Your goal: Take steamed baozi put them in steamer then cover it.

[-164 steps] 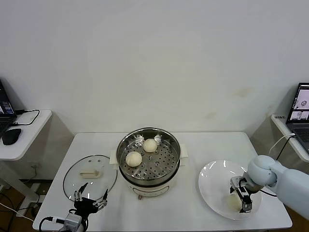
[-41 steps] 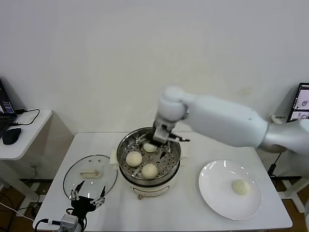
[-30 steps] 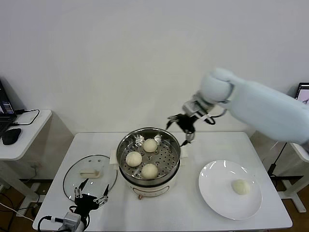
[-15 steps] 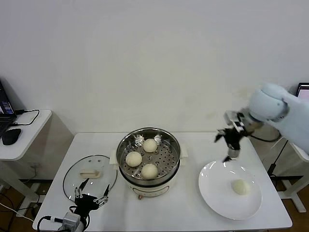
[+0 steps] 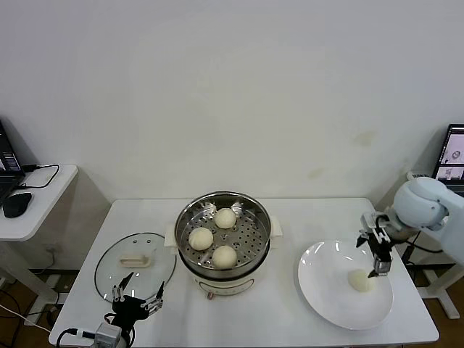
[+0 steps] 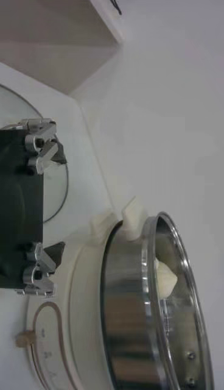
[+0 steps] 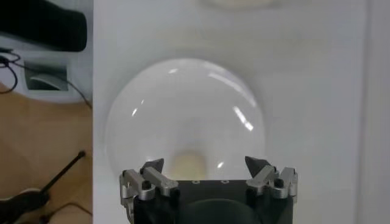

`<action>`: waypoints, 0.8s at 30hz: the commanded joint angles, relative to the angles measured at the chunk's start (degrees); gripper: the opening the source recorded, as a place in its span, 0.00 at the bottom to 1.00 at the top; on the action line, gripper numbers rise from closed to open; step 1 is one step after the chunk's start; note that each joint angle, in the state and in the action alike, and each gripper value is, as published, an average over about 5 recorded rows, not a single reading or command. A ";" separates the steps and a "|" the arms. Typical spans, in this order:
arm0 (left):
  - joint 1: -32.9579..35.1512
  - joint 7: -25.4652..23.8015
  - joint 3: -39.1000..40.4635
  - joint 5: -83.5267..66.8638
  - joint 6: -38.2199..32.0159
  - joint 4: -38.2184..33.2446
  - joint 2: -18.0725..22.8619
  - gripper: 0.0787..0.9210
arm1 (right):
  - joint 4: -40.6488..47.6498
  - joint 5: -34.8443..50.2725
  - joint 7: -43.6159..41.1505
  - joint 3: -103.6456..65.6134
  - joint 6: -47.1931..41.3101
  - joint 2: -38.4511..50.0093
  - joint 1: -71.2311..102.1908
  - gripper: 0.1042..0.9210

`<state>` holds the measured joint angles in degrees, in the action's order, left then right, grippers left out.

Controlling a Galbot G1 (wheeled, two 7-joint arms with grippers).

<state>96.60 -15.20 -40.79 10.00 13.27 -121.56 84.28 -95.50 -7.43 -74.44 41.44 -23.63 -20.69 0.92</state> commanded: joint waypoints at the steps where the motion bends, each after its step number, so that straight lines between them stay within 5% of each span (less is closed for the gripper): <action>1: 0.20 0.06 -0.34 0.16 -0.05 0.48 -0.04 0.88 | 5.58 -6.77 2.02 -10.36 4.37 -1.52 14.13 0.88; 24: -0.13 0.14 -0.10 1.08 0.11 1.57 0.12 0.88 | 13.50 -8.12 4.54 -13.22 5.36 -6.18 18.88 0.88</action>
<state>96.54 -15.02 -40.84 11.00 13.32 -120.12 84.46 -84.31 -14.56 -70.67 29.87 -18.94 -25.69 17.28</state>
